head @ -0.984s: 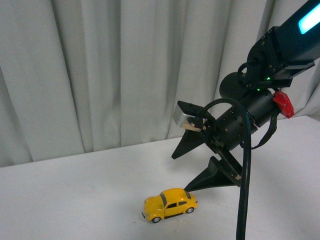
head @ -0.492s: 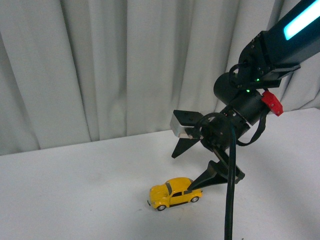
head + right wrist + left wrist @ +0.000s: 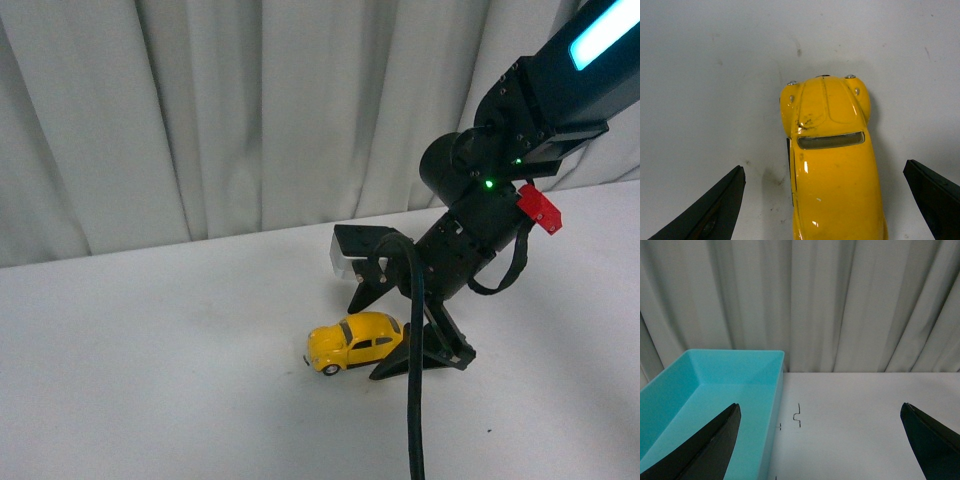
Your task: Wind up and store yellow beetle toy
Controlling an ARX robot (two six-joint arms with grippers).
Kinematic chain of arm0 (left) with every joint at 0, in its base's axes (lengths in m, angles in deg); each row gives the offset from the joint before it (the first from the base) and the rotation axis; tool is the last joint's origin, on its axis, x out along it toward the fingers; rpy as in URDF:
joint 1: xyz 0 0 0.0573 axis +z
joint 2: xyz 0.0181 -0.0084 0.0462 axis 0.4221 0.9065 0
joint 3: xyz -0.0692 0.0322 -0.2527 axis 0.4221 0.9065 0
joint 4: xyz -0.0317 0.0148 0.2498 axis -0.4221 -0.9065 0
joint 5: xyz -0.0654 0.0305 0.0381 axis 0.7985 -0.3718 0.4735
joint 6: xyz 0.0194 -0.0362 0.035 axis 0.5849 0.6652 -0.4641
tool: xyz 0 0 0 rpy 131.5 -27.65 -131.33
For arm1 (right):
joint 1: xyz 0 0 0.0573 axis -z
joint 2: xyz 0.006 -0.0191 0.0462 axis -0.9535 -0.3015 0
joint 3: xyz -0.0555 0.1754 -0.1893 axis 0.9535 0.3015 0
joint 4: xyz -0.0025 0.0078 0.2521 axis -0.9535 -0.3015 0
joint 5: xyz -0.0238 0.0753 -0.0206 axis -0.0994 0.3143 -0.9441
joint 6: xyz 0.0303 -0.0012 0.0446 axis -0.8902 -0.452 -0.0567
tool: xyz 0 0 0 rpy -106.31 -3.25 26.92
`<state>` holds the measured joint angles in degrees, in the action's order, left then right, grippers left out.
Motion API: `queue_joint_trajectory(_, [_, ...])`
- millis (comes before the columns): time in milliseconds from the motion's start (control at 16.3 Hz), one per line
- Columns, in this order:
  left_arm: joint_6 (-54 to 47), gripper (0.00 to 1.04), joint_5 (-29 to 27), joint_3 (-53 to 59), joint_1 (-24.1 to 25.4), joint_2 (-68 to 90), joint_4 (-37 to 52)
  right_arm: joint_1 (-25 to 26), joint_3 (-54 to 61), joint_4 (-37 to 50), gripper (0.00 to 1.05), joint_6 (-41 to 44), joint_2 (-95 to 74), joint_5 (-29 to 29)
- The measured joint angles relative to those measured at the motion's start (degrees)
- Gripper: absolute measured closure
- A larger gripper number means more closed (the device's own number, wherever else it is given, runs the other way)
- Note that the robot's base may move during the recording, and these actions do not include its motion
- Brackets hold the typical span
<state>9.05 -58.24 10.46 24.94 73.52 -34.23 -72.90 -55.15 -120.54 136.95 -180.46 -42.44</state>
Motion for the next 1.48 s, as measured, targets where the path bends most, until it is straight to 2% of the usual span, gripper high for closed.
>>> queue_joint_trajectory(184, [0.0,0.07,-0.02,0.0,0.0,0.0,0.0,-0.33,-0.68,-0.17,0.07,0.24,-0.35,-0.66])
queue_joint_trajectory(246, [0.0,0.07,-0.02,0.0,0.0,0.0,0.0,-0.33,-0.68,-0.15,0.14,0.31,-0.35,-0.66])
queue_joint_trajectory(307, [0.0,0.07,-0.02,0.0,0.0,0.0,0.0,-0.33,-0.68,-0.15,0.16,0.35,-0.35,-0.66])
queue_joint_trajectory(430, [0.0,0.07,-0.02,0.0,0.0,0.0,0.0,-0.37,-0.68,-0.22,0.3,0.61,-0.35,-0.85])
queue_joint_trajectory(553, [0.0,0.07,-0.02,0.0,0.0,0.0,0.0,-0.35,-0.68,-0.39,0.52,1.25,-0.35,-0.92])
queue_joint_trajectory(615, [0.0,0.07,-0.02,0.0,0.0,0.0,0.0,-0.31,-0.66,-0.42,0.6,1.42,-0.35,-0.92])
queue_joint_trajectory(676, [0.0,0.07,0.0,0.0,0.0,0.0,0.0,-0.31,-0.48,-0.33,0.62,1.62,-0.26,-0.96])
queue_joint_trajectory(1045, [0.0,0.07,-0.02,0.0,0.0,0.0,0.0,1.7,1.49,0.15,0.63,3.91,0.48,-0.77])
queue_joint_trajectory(1230, [0.0,0.07,-0.02,0.0,0.0,0.0,0.0,10.54,8.63,0.22,0.63,10.64,3.13,0.94])
queue_joint_trajectory(1475, [0.0,0.07,0.0,0.0,0.0,0.0,-0.02,15.82,12.68,-0.66,0.63,14.88,4.7,1.33])
